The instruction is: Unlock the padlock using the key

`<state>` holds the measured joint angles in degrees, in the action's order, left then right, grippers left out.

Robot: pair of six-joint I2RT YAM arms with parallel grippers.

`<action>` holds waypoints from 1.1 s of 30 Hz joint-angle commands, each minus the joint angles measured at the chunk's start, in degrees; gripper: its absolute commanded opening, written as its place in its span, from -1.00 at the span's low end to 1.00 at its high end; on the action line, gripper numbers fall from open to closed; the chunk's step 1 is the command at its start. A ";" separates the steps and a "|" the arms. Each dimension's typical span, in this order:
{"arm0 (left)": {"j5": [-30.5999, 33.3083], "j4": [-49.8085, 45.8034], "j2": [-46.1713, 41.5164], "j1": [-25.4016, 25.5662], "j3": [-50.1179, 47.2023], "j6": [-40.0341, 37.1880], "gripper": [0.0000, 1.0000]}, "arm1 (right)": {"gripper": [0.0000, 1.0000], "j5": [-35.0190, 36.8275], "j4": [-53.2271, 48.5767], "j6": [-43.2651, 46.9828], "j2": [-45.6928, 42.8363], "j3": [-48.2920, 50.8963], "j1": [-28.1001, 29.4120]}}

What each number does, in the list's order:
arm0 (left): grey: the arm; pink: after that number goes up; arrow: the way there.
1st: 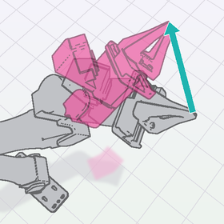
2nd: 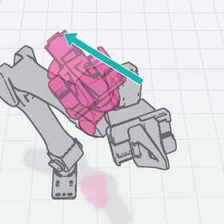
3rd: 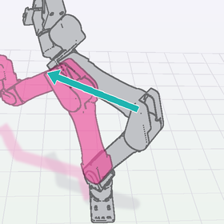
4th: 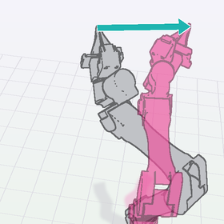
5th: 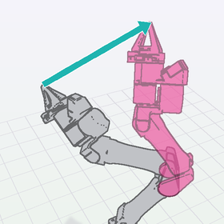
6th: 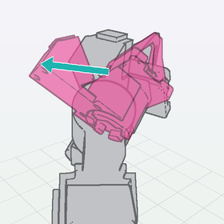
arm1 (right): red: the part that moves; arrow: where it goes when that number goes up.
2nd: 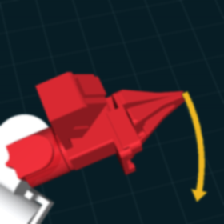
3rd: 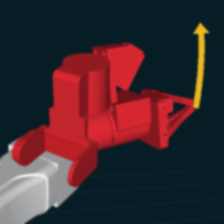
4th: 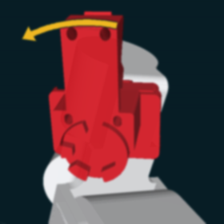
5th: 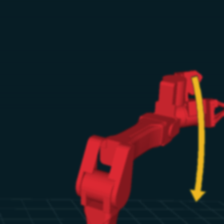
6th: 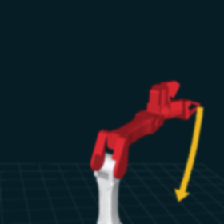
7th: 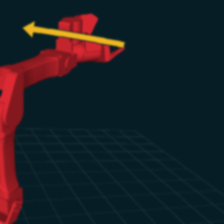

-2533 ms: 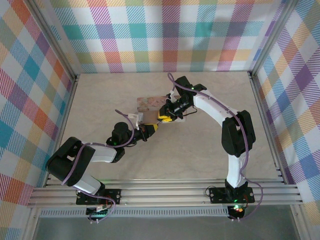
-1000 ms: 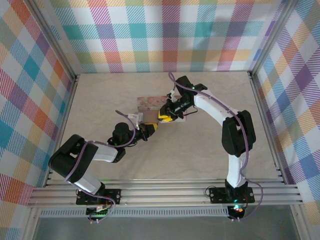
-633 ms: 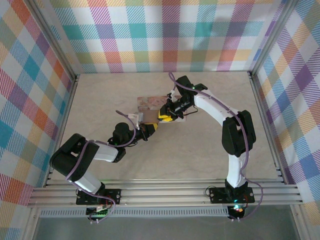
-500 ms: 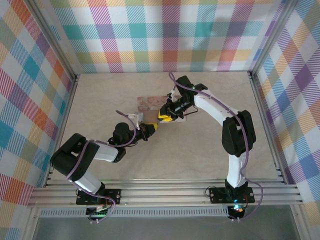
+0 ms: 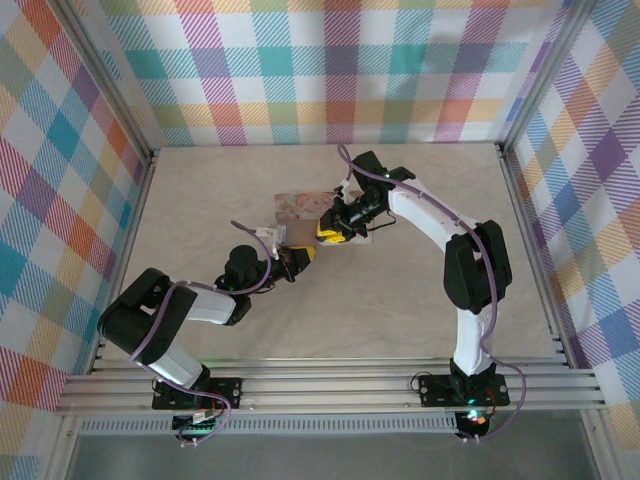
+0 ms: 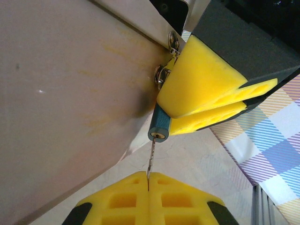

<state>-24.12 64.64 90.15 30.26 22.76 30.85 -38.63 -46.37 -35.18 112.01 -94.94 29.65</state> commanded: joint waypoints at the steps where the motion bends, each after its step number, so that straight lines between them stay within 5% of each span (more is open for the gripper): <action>1: 0.15 3.42 -1.82 0.33 0.57 -0.25 -1.00 | -1.00 -3.88 -1.79 -0.26 -0.65 -1.39 0.23; 33: -0.15 5.67 1.37 0.33 1.58 0.52 -1.00 | -1.00 -6.00 -1.61 -0.08 -0.73 -1.72 0.21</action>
<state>-24.14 65.69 90.06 30.26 22.57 30.87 -39.27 -47.59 -35.18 112.01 -95.37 29.58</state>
